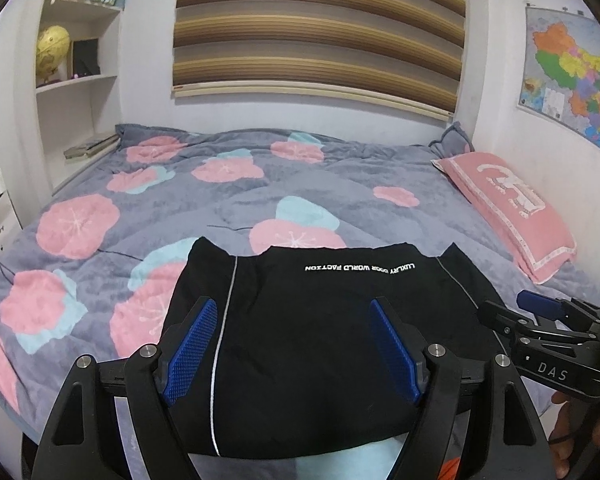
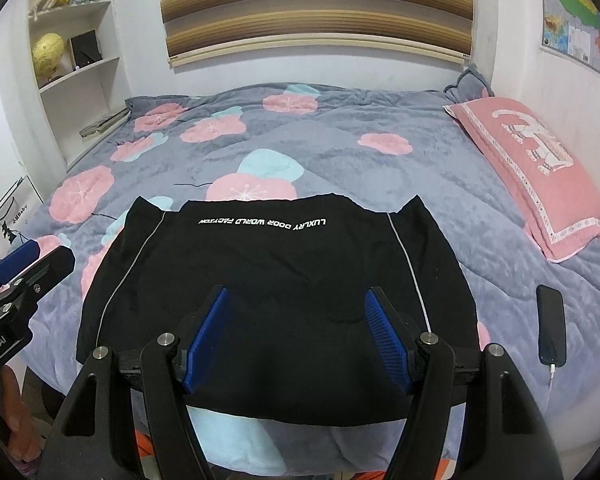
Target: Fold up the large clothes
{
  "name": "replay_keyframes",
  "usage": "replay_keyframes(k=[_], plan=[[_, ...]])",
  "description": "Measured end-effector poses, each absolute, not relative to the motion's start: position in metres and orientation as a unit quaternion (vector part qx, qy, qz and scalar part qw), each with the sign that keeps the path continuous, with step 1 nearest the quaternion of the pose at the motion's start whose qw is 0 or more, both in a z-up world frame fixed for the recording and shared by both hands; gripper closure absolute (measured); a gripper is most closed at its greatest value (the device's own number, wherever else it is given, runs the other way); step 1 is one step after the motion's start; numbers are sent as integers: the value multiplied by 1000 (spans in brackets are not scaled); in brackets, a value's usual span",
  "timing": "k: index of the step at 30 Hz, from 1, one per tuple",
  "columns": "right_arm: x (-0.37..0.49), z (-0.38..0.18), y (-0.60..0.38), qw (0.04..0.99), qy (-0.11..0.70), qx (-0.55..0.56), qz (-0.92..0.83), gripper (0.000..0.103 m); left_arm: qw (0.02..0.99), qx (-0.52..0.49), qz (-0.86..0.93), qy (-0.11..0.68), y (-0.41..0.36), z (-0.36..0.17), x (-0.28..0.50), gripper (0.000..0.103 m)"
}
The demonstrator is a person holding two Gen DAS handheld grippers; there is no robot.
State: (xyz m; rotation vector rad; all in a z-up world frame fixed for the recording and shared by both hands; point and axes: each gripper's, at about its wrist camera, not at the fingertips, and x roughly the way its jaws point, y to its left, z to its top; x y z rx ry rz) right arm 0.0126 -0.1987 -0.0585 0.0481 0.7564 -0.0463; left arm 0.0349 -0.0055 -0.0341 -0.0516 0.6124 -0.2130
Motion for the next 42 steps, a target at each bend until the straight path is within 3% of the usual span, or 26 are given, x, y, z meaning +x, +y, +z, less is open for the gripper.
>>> replay_keyframes(k=[42], plan=[[24, -77, -191, 918, 397, 18, -17, 31, 933, -28, -123, 337, -7, -57, 50, 24]])
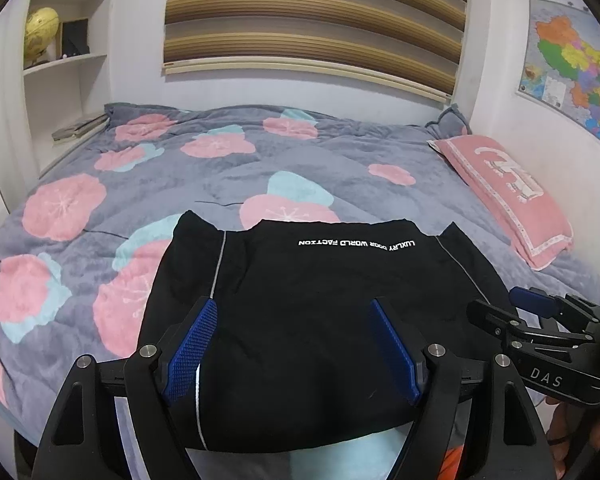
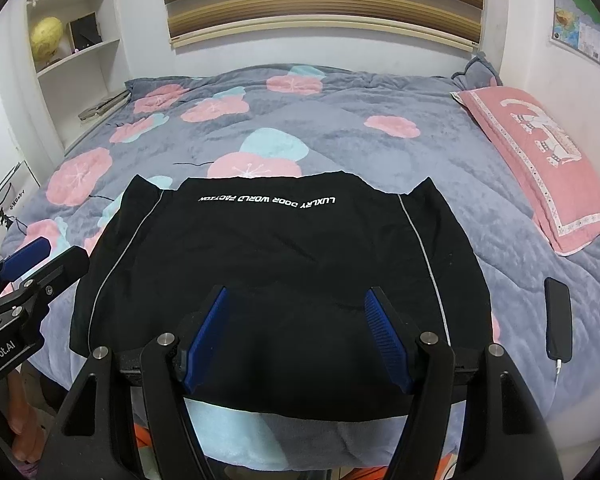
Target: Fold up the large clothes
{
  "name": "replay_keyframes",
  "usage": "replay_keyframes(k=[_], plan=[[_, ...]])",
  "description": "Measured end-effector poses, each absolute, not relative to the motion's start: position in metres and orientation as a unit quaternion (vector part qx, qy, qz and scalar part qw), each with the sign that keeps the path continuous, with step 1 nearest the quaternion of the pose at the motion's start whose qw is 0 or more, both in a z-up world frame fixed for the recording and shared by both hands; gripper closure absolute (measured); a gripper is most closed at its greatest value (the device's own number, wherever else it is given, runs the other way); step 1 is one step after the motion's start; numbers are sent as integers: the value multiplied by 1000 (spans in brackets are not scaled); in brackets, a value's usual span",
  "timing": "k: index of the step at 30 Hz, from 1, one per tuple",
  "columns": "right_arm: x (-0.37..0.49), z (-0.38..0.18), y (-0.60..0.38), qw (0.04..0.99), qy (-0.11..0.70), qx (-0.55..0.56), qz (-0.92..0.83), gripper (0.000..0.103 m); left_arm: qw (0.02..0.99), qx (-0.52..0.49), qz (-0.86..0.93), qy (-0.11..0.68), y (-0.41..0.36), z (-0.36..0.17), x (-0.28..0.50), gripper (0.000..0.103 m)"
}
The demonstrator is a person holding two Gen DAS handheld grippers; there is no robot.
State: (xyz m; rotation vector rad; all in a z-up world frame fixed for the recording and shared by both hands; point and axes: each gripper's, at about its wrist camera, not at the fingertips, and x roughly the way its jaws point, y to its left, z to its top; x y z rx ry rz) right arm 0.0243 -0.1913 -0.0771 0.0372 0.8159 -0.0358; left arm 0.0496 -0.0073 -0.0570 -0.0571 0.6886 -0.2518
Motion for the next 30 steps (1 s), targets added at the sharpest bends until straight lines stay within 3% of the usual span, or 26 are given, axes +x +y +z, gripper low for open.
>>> replay_keyframes(k=[30], plan=[[24, -80, -196, 916, 400, 17, -12, 31, 943, 2, -98, 319, -17, -56, 45, 24]])
